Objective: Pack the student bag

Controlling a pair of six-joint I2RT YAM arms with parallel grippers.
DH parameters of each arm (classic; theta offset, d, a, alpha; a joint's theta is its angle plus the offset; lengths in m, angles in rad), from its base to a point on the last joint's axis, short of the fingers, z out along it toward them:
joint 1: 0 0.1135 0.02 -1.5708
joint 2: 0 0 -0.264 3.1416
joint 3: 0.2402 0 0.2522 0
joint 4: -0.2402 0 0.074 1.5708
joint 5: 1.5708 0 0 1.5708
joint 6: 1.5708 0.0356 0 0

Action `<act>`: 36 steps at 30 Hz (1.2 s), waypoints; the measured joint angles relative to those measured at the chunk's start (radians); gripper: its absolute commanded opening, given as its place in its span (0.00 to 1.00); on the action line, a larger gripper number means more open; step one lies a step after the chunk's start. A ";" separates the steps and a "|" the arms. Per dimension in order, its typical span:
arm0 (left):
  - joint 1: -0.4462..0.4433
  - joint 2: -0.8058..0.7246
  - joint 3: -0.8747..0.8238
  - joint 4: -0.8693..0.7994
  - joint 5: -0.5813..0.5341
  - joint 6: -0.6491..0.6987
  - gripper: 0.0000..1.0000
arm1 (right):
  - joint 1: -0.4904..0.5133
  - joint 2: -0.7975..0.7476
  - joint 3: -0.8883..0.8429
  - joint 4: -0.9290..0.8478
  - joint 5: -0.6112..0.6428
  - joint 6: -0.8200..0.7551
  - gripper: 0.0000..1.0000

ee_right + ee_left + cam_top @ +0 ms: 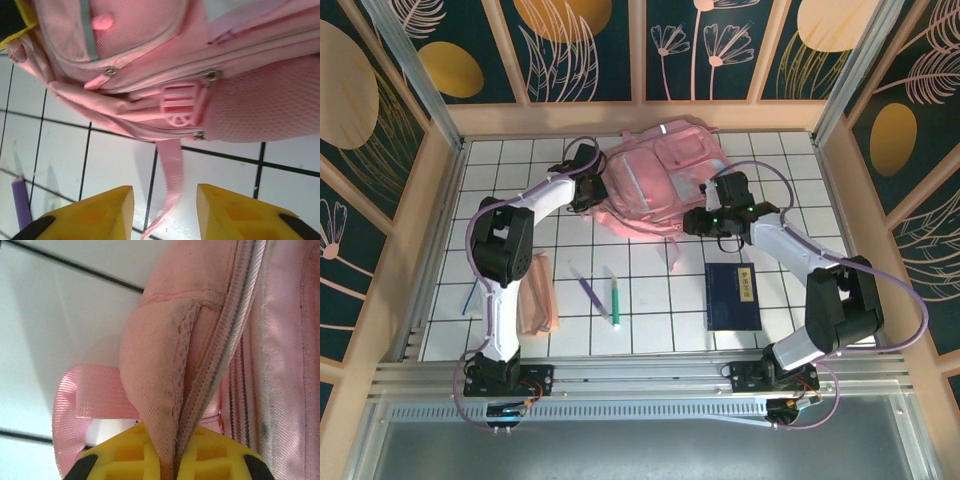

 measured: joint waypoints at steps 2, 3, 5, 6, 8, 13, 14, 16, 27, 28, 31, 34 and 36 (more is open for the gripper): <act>0.000 -0.068 -0.093 0.037 0.053 -0.025 0.00 | 0.015 0.009 0.005 -0.020 -0.045 -0.044 0.45; 0.000 -0.104 -0.138 0.050 0.082 -0.041 0.00 | 0.027 0.011 0.002 -0.026 -0.055 -0.064 0.46; 0.000 -0.173 -0.220 0.077 0.145 -0.076 0.00 | 0.044 0.006 -0.026 -0.013 -0.064 -0.107 0.45; 0.000 -0.202 -0.251 0.088 0.171 -0.092 0.00 | 0.046 0.000 -0.051 0.005 -0.064 -0.128 0.45; 0.000 -0.245 -0.290 0.106 0.209 -0.119 0.00 | 0.027 -0.008 -0.100 0.031 -0.064 -0.153 0.42; 0.000 -0.291 -0.306 0.136 0.271 -0.159 0.00 | -0.070 0.006 -0.136 0.064 -0.035 -0.185 0.42; 0.000 -0.293 -0.306 0.143 0.283 -0.166 0.00 | -0.073 0.013 -0.136 0.069 -0.021 -0.192 0.42; 0.000 -0.294 -0.306 0.154 0.303 -0.179 0.00 | -0.071 0.022 -0.136 0.067 -0.002 -0.204 0.42; 0.000 -0.332 -0.326 0.209 0.372 -0.248 0.00 | -0.067 0.022 -0.180 0.124 0.086 -0.208 0.37; 0.000 -0.336 -0.332 0.215 0.377 -0.255 0.00 | -0.065 0.022 -0.180 0.138 0.098 -0.206 0.35; 0.000 -0.344 -0.346 0.232 0.390 -0.272 0.00 | -0.053 0.017 -0.190 0.171 0.163 -0.196 0.36; 0.000 -0.357 -0.367 0.244 0.389 -0.285 0.00 | -0.004 -0.001 -0.207 0.197 0.284 -0.164 0.38; 0.000 -0.373 -0.378 0.244 0.389 -0.293 0.00 | 0.032 -0.014 -0.213 0.207 0.366 -0.130 0.38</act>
